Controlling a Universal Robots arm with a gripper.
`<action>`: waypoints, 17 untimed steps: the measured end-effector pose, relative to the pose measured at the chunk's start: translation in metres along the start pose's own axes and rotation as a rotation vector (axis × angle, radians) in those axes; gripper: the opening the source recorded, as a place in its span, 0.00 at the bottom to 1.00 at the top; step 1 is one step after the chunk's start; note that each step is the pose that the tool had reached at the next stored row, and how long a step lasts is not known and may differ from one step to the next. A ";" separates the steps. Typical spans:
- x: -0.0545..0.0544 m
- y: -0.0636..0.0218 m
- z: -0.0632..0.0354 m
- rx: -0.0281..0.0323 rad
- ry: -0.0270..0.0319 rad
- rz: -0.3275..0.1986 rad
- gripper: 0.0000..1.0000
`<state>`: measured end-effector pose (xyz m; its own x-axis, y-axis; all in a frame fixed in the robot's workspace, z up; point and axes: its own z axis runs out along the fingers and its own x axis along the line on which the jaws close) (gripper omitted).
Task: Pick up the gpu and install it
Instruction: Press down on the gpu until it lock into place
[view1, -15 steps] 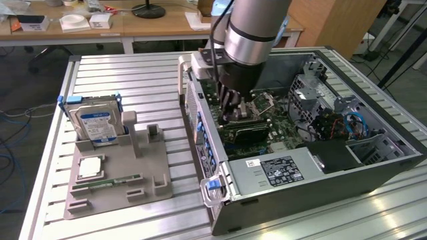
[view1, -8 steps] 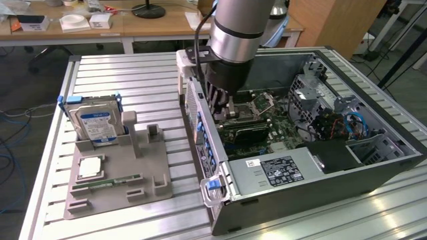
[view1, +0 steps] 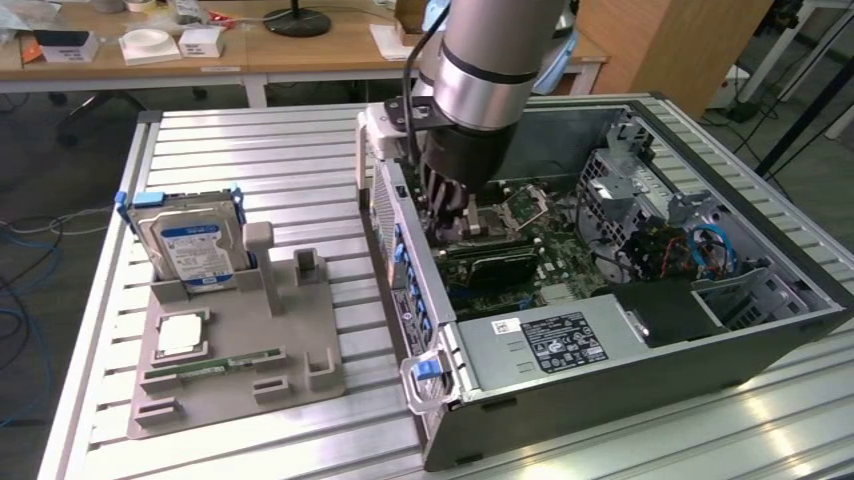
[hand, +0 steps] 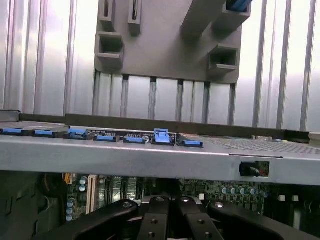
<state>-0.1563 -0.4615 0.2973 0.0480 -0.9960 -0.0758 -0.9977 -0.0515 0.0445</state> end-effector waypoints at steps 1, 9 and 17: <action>0.000 -0.0001 0.0018 0.0000 -0.0002 0.000 0.11; 0.000 0.0050 0.0050 -0.0010 -0.0002 0.001 0.11; 0.000 0.0061 -0.0009 -0.0001 -0.0015 0.004 0.11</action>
<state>-0.1623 -0.4616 0.2985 0.0442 -0.9960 -0.0771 -0.9978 -0.0478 0.0449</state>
